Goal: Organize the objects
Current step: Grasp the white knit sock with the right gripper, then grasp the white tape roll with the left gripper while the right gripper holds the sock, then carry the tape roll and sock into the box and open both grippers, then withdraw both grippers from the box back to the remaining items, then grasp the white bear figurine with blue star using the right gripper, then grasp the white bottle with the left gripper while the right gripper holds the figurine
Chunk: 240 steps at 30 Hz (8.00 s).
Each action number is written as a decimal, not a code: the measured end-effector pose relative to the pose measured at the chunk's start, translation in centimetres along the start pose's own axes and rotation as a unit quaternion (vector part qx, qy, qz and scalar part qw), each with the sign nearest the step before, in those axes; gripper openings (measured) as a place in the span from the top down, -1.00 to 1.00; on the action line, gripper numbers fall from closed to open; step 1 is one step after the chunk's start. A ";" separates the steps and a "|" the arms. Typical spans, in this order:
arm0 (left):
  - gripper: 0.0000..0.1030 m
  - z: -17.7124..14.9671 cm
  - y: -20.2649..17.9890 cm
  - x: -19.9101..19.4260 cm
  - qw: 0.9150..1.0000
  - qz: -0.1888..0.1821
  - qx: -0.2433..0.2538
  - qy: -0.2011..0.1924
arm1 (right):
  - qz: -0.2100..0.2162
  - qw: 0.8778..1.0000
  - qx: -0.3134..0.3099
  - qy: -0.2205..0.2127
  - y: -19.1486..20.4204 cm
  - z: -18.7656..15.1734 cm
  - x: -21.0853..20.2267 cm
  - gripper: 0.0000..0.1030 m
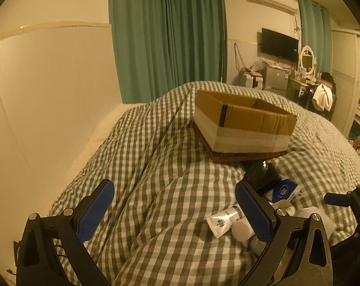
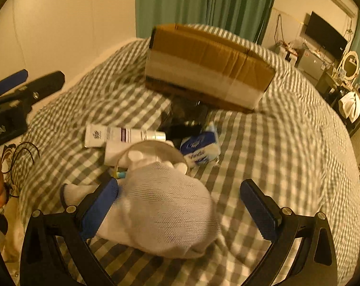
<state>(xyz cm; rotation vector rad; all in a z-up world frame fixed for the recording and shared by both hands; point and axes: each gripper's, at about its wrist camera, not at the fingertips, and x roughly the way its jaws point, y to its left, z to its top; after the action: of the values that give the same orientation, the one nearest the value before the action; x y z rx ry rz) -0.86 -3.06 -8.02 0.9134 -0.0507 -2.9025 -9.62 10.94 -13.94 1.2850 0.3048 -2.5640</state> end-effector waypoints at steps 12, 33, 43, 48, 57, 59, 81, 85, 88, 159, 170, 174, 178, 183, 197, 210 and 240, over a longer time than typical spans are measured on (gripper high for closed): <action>-1.00 -2.2 -1.2 3.5 0.999 -0.011 0.033 0.043 | 0.041 0.999 -0.027 -0.004 1.0 -1.0 -0.7 -0.36; -0.61 -2.5 -9.1 3.0 0.987 -0.115 0.098 0.058 | -0.092 0.990 0.017 -0.106 -7.9 0.6 -9.2 -0.11; 0.59 -3.7 -11.4 4.3 0.980 -0.124 0.138 0.071 | -0.076 0.992 0.005 -0.101 -6.7 0.5 -8.2 -0.11; 0.76 -3.2 -11.2 3.7 0.978 -0.144 0.131 0.068 | -0.080 0.991 -0.003 -0.111 -6.1 0.5 -8.7 -0.11; 0.85 1.0 -8.8 0.9 0.987 -0.137 0.086 0.017 | -0.075 0.987 -0.008 -0.145 -5.8 1.6 -10.1 -0.11; 0.85 2.4 -8.5 0.2 0.987 -0.139 0.082 0.003 | -0.077 0.985 -0.009 -0.152 -5.8 2.1 -10.5 -0.11; 0.84 20.0 -8.6 3.8 0.991 -0.077 0.088 -0.067 | -0.098 0.962 -0.069 -0.244 -7.1 18.2 -11.0 -0.10; 0.84 21.9 -8.6 6.8 0.992 -0.064 0.087 -0.058 | -0.092 0.963 -0.076 -0.240 -8.1 21.0 -8.9 -0.10; 0.84 22.7 -9.1 9.2 0.993 -0.053 0.091 -0.050 | -0.081 0.966 -0.077 -0.232 -8.9 23.0 -6.7 -0.10; -0.86 8.1 -5.5 2.2 0.996 -0.029 0.089 0.000 | -0.005 0.985 -0.012 -0.173 -7.1 8.7 -10.6 -0.90; -0.86 -0.2 -4.9 5.2 0.993 0.001 0.100 0.056 | 0.030 0.997 -0.001 -0.067 -3.6 3.1 -2.6 -0.90; -0.86 -1.5 -4.9 5.6 0.992 0.014 0.112 0.065 | 0.047 0.998 -0.005 -0.035 -2.4 1.6 -0.3 -0.90; -0.86 -2.2 -4.5 5.7 0.992 0.010 0.110 0.068 | 0.039 0.999 -0.005 -0.007 -1.7 0.7 2.1 -0.90; -0.86 -3.0 -4.4 6.5 0.990 0.012 0.111 0.083 | 0.043 0.999 -0.015 0.005 -0.9 0.1 3.6 -0.90; -0.86 -2.4 -4.2 5.0 0.992 -0.008 0.101 0.076 | 0.082 0.996 -0.019 -0.013 -0.6 -0.4 2.5 -0.29; -0.86 -4.0 -10.8 4.8 0.980 -0.093 0.146 0.097 | 0.012 0.995 0.047 -0.087 -6.1 1.2 -2.3 -0.29; 0.27 -4.7 -13.4 6.8 0.953 -0.209 0.171 0.137 | 0.017 0.995 0.065 -0.072 -6.9 -0.1 -1.1 -0.29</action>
<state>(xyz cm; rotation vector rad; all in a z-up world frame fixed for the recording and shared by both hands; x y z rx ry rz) -4.83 9.59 -16.52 1.5485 -0.3975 -3.1656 -11.10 17.65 -12.61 1.1289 0.0892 -2.6681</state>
